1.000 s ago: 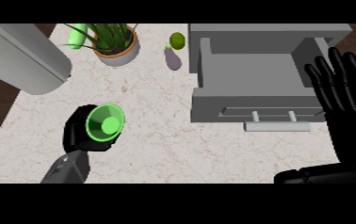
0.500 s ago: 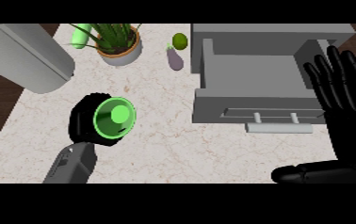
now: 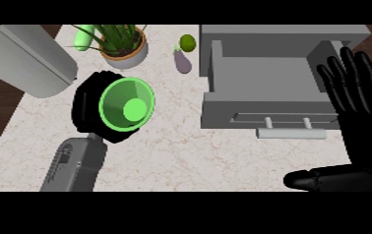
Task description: Pick up the cup, place it into the drawer and close the drawer
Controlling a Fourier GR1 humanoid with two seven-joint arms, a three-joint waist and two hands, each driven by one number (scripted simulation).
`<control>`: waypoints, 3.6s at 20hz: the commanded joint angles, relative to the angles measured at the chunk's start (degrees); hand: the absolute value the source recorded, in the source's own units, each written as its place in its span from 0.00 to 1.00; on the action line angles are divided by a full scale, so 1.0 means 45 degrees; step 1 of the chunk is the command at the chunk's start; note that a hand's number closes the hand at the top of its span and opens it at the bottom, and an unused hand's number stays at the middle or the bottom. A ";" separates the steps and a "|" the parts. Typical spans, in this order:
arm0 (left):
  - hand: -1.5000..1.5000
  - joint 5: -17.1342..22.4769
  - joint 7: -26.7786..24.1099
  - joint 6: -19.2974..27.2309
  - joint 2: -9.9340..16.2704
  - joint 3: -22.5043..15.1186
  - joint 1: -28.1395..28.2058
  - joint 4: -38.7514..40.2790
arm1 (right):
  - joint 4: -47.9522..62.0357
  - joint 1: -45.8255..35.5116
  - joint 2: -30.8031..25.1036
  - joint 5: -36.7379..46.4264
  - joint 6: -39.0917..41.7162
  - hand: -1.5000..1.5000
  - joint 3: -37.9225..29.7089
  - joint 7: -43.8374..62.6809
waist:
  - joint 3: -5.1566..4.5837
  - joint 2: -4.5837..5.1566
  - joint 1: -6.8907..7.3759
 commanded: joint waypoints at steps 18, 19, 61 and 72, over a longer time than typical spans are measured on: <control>1.00 -0.1382 0.5028 0.4702 -0.0618 -0.1383 -0.6212 -0.0340 | -0.0171 0.0093 -0.0094 -0.0114 0.0091 0.00 -0.0144 0.0047 | -0.0008 0.0056 -0.0201; 1.00 -0.1198 0.4760 0.4765 -0.0619 -0.1480 -0.6401 -0.0033 | -0.0232 0.0439 -0.0049 -0.0282 0.0306 0.00 -0.0167 -0.0252 | -0.0007 0.0058 -0.0217; 0.00 0.3352 0.2505 0.7798 -0.0622 -0.8064 -1.2737 1.1638 | 0.1038 -0.0289 -0.0203 -0.0572 0.1029 0.00 -0.0125 -0.1151 | 0.0018 0.0368 -0.1504; 0.00 0.5405 0.1145 0.7665 -0.0622 -0.7928 -1.2072 1.0202 | 0.0897 -0.0512 0.0165 -0.1041 0.0835 0.00 0.0061 -0.0806 | 0.0000 0.0323 -0.1285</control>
